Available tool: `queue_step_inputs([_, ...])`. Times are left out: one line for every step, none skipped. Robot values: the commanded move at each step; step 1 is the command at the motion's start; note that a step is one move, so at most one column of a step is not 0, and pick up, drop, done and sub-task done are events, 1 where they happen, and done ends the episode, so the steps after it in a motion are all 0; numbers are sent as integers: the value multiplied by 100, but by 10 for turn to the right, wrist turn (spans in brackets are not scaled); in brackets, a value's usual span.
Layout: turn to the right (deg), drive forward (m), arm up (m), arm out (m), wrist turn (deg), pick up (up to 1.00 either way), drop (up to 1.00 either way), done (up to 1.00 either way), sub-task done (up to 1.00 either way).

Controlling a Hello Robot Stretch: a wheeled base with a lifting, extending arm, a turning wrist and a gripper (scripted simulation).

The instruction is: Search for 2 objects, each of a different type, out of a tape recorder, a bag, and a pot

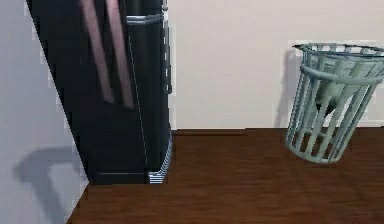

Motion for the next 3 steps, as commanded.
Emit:
queue_step_inputs([0,30,0,0,0,0,0,0,0])
queue_step_inputs([450,0,0,0,0,0,0,0,0])
queue_step_inputs([60,0,0,0,0,0,0,0,0])
